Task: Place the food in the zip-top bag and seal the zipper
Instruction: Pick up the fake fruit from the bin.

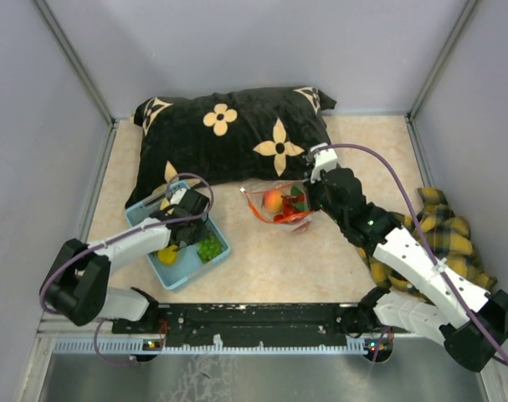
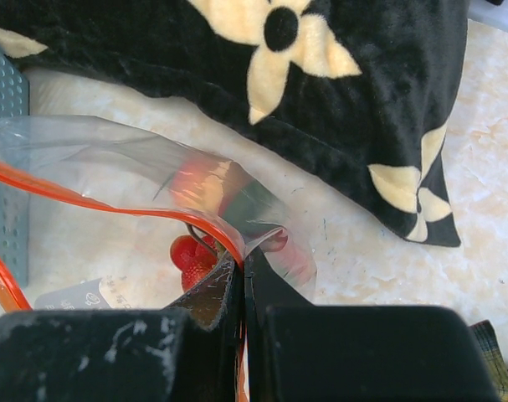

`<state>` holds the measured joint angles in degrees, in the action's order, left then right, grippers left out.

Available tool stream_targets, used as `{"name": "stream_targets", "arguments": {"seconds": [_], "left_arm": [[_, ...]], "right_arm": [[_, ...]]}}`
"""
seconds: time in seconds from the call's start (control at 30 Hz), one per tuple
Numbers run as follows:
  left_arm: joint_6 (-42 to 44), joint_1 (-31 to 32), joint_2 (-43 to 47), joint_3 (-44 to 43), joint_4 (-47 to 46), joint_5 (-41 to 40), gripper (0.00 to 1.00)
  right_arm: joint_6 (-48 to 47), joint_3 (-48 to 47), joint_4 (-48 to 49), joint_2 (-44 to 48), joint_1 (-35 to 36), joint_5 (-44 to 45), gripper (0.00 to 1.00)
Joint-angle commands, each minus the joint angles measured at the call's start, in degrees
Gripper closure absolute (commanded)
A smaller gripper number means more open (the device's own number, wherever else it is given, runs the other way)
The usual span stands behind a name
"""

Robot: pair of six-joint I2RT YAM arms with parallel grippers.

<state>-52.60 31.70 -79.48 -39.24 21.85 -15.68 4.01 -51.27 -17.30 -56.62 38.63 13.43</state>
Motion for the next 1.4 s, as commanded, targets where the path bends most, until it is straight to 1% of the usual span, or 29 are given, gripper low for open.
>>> {"name": "stream_targets", "arguments": {"seconds": [0.0, 0.13, 0.23, 0.57, 0.67, 0.73, 0.87, 0.93, 1.07, 1.17, 1.37], "left_arm": [[2.3, -0.3, 7.7, 3.7, -2.4, -0.2, 0.87], [5.0, -0.3, 16.7, 6.0, -4.5, -0.4, 0.92], [7.6, -0.3, 22.1, 6.9, -6.2, 0.1, 1.0], [15.0, -0.3, 36.2, 6.4, -10.5, 5.0, 1.0], [16.3, -0.3, 39.7, 5.8, -13.3, 8.5, 1.0], [17.2, -0.3, 41.1, 5.4, -16.2, 12.6, 1.0], [20.7, 0.2, 42.4, 6.2, -27.0, 23.1, 1.0], [22.9, 1.2, 42.2, 6.5, -32.5, 26.3, 1.0], [29.1, 4.5, 40.5, 6.0, -40.9, 30.2, 1.0], [35.6, 8.1, 38.5, 6.2, -47.9, 32.5, 1.0], [46.2, 14.2, 31.2, 6.3, -63.5, 38.0, 1.0]], "right_arm": [[-0.6, -0.4, 3.8, 1.7, 0.6, 0.4, 1.0], [-0.5, -0.5, 3.2, 1.8, 0.6, 0.2, 1.0], [-0.4, -0.6, 2.8, 1.7, 0.6, 0.5, 1.0], [-0.5, -1.6, 1.9, 1.0, 0.6, 1.5, 1.0], [-0.5, -2.1, 1.8, 0.5, 0.6, 1.8, 1.0], [-0.4, -2.2, 1.5, 0.1, 0.6, 1.9, 1.0], [-0.3, -2.7, 0.9, -0.3, 0.6, 1.9, 1.0], [-0.1, -2.7, 0.8, -0.2, 0.6, 2.0, 1.0], [0.0, -2.7, 0.6, -0.2, 0.6, 1.8, 1.0], [0.0, -3.0, 0.3, -0.3, 0.6, 1.7, 1.0], [0.1, -3.2, 0.3, -0.5, 0.6, 1.3, 1.0]]}}
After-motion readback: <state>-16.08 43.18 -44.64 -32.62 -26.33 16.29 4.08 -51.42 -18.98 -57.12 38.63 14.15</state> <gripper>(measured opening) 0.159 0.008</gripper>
